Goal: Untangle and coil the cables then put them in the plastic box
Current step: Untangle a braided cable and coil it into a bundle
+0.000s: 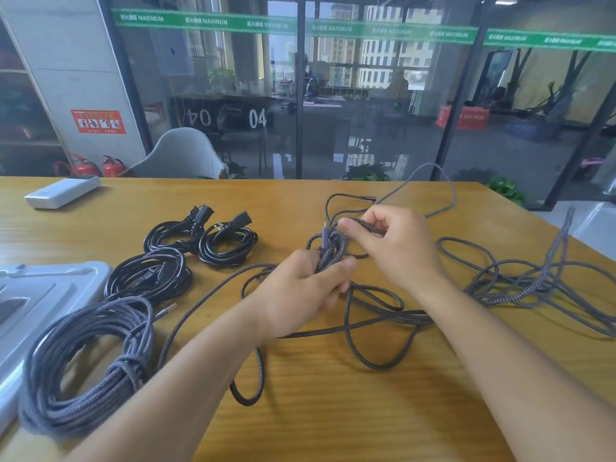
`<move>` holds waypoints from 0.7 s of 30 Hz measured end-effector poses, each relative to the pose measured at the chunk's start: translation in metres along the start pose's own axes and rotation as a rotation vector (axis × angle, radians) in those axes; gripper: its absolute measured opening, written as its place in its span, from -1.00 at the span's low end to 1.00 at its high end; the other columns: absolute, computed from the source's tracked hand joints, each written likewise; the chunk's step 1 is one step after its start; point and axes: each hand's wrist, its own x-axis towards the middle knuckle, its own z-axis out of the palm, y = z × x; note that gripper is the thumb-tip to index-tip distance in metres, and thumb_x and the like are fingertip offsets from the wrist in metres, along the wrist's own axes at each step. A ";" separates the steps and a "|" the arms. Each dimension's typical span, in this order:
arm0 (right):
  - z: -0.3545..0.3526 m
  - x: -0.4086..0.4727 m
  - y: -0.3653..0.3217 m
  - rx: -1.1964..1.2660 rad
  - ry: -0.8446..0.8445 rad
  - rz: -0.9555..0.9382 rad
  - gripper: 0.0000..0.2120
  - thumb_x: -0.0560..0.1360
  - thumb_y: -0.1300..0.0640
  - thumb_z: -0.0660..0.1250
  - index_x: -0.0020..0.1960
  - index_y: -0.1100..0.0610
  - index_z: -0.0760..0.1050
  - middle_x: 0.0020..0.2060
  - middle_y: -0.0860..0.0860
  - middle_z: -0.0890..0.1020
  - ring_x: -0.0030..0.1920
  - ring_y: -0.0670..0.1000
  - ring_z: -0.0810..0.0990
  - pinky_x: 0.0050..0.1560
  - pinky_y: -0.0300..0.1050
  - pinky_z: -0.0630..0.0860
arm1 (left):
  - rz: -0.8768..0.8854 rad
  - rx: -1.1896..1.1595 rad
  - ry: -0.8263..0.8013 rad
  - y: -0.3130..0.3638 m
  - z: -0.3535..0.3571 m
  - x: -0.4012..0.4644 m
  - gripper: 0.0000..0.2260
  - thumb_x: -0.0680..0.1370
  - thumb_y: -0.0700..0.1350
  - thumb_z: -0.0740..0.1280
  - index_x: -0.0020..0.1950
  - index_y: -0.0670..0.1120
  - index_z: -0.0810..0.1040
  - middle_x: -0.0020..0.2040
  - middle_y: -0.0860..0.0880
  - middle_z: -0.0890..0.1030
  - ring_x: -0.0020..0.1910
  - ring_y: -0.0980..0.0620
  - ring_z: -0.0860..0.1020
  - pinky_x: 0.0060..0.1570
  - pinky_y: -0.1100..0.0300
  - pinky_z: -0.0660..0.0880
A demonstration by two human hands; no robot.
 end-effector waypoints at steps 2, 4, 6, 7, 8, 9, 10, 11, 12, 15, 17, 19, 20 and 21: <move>0.000 -0.004 -0.008 0.054 -0.041 0.005 -0.62 0.65 -0.03 0.35 -0.31 0.05 0.55 -0.41 0.13 0.53 -0.39 -0.02 0.48 -0.34 -0.07 0.40 | -0.007 0.039 0.045 -0.005 0.002 0.003 -0.64 0.72 0.06 0.24 -0.19 -0.11 0.48 -0.42 -0.02 0.35 -0.47 0.03 0.24 -0.46 0.23 0.23; -0.001 -0.008 -0.014 0.134 -0.096 0.004 -0.63 0.68 0.08 0.27 -0.29 -0.07 0.58 -0.41 0.03 0.55 -0.34 0.02 0.57 -0.33 0.02 0.42 | -0.015 0.041 0.098 -0.009 0.000 0.005 -0.63 0.72 0.08 0.24 -0.19 -0.10 0.49 -0.42 0.00 0.38 -0.47 0.02 0.26 -0.45 0.21 0.24; 0.000 -0.013 -0.018 0.212 -0.145 0.021 -0.69 0.68 0.21 0.24 -0.10 -0.04 0.67 -0.37 -0.21 0.55 -0.38 -0.12 0.53 -0.31 -0.13 0.42 | -0.011 0.036 0.153 -0.011 -0.001 0.008 -0.63 0.72 0.08 0.24 -0.19 -0.09 0.49 -0.42 0.02 0.39 -0.46 0.03 0.26 -0.44 0.19 0.24; 0.001 -0.015 -0.020 0.235 -0.163 0.032 -0.71 0.67 0.26 0.22 0.04 0.01 0.69 -0.31 -0.26 0.53 -0.37 -0.15 0.54 -0.28 -0.21 0.45 | -0.002 0.036 0.181 -0.012 -0.002 0.009 -0.63 0.72 0.08 0.23 -0.19 -0.10 0.50 -0.42 0.04 0.39 -0.46 0.03 0.26 -0.44 0.18 0.23; 0.002 -0.017 -0.022 0.247 -0.185 0.044 -0.70 0.68 0.28 0.21 0.18 0.05 0.68 -0.24 -0.24 0.53 -0.34 -0.16 0.57 -0.23 -0.25 0.50 | 0.012 0.031 0.209 -0.013 -0.001 0.010 -0.63 0.72 0.08 0.23 -0.18 -0.12 0.50 -0.42 0.05 0.38 -0.45 0.03 0.26 -0.43 0.18 0.22; 0.003 -0.019 -0.023 0.253 -0.213 0.045 -0.68 0.68 0.28 0.20 0.29 0.08 0.65 -0.17 -0.22 0.53 -0.25 -0.17 0.62 -0.14 -0.28 0.55 | 0.029 0.014 0.229 -0.014 0.000 0.010 -0.63 0.73 0.07 0.23 -0.17 -0.13 0.49 -0.42 0.05 0.35 -0.45 0.04 0.24 -0.43 0.19 0.21; 0.005 -0.020 -0.025 0.254 -0.242 0.035 -0.67 0.69 0.27 0.20 0.35 0.09 0.62 -0.09 -0.19 0.57 -0.12 -0.18 0.66 -0.01 -0.27 0.59 | 0.045 -0.016 0.241 -0.013 0.000 0.010 -0.65 0.73 0.05 0.22 -0.15 -0.14 0.48 -0.41 0.04 0.32 -0.45 0.05 0.22 -0.44 0.21 0.19; 0.006 -0.022 -0.026 0.263 -0.256 0.022 -0.67 0.69 0.24 0.22 0.39 0.07 0.60 0.00 -0.13 0.62 0.01 -0.16 0.67 0.12 -0.24 0.59 | 0.059 -0.059 0.250 -0.013 0.000 0.009 -0.67 0.73 0.02 0.22 -0.14 -0.14 0.46 -0.40 0.04 0.28 -0.45 0.07 0.20 -0.46 0.24 0.18; 0.006 -0.023 -0.027 0.286 -0.250 0.020 -0.68 0.69 0.22 0.26 0.39 0.05 0.60 0.04 -0.08 0.67 0.09 -0.13 0.67 0.19 -0.22 0.59 | 0.070 -0.102 0.256 -0.011 0.000 0.008 -0.69 0.73 0.00 0.22 -0.15 -0.13 0.44 -0.39 0.03 0.25 -0.45 0.08 0.18 -0.48 0.27 0.16; 0.005 -0.025 -0.029 0.449 -0.147 0.086 -0.73 0.61 0.22 0.43 0.28 0.04 0.66 -0.08 -0.04 0.75 0.02 -0.05 0.72 0.14 -0.15 0.62 | 0.087 -0.167 0.284 -0.008 -0.002 0.005 -0.70 0.73 -0.01 0.23 -0.15 -0.12 0.41 -0.34 -0.02 0.18 -0.44 0.07 0.14 -0.47 0.27 0.12; 0.002 -0.025 -0.030 0.477 -0.108 0.096 -0.79 0.61 0.21 0.43 0.22 0.05 0.69 -0.07 -0.06 0.77 0.04 -0.09 0.73 0.17 -0.13 0.62 | 0.105 -0.152 0.305 -0.007 -0.002 0.005 -0.68 0.72 0.07 0.21 -0.12 -0.11 0.40 -0.32 -0.05 0.19 -0.42 0.05 0.14 -0.45 0.23 0.12; 0.000 -0.026 -0.033 0.457 -0.128 0.083 -0.77 0.68 0.20 0.32 0.27 0.04 0.66 0.00 -0.10 0.77 0.13 -0.16 0.70 0.25 -0.17 0.56 | 0.128 -0.124 0.336 -0.008 -0.002 0.006 -0.59 0.71 0.17 0.21 -0.14 -0.13 0.36 -0.31 -0.06 0.20 -0.41 0.02 0.15 -0.42 0.21 0.15; -0.002 -0.027 -0.035 0.462 -0.164 0.086 -0.73 0.71 0.19 0.25 0.33 0.03 0.63 0.03 -0.12 0.77 0.17 -0.17 0.68 0.30 -0.19 0.52 | 0.140 -0.115 0.363 -0.009 -0.003 0.006 -0.56 0.69 0.20 0.23 -0.16 -0.14 0.35 -0.32 -0.06 0.22 -0.41 0.02 0.17 -0.41 0.20 0.16; -0.002 -0.028 -0.036 0.489 -0.222 0.103 -0.68 0.73 0.20 0.20 0.41 0.01 0.57 0.07 -0.14 0.76 0.21 -0.18 0.67 0.33 -0.21 0.49 | 0.151 -0.110 0.400 -0.010 -0.005 0.006 -0.53 0.68 0.22 0.25 -0.18 -0.15 0.34 -0.33 -0.06 0.23 -0.41 0.02 0.18 -0.41 0.20 0.18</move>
